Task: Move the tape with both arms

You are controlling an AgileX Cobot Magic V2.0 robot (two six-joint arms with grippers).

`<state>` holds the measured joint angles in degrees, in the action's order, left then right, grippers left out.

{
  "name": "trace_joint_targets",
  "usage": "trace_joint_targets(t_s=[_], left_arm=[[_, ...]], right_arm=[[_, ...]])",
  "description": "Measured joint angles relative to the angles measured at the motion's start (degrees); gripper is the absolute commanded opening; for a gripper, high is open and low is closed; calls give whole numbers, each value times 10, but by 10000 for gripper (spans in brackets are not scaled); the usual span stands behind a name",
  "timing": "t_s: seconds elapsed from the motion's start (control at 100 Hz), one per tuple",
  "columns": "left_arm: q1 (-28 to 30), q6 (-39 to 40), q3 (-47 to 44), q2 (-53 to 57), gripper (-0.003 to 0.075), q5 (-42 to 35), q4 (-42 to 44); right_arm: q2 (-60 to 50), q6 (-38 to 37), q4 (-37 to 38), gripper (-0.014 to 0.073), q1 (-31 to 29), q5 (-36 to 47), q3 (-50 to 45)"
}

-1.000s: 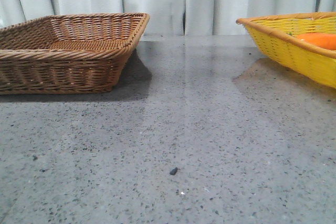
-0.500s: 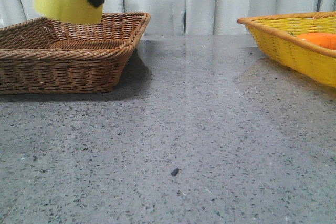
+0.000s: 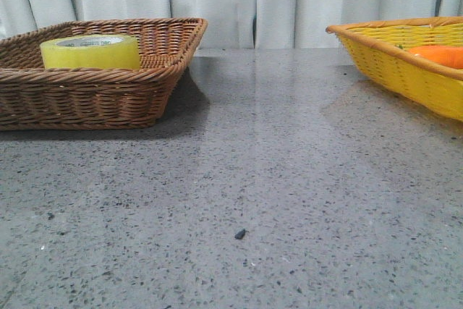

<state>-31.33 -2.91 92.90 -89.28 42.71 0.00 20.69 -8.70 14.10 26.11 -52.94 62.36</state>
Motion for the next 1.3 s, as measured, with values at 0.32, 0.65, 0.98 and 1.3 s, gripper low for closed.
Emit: trace_joint_targets(t_s=[0.32, 0.65, 0.98, 1.3], left_arm=[[-50, 0, -412, 298, 162, -249, -5], [-12, 0, -669, 523, -21, -405, -7], [-11, 0, -695, 539, -21, -406, -9], [-8, -5, -697, 545, -21, -407, 0]], right_arm=[[-195, 31, 30, -66, 0, 97, -187], [-217, 33, 107, -66, 0, 54, -219], [-217, 34, 108, -66, 0, 46, -219], [-217, 34, 108, -66, 0, 46, -219]])
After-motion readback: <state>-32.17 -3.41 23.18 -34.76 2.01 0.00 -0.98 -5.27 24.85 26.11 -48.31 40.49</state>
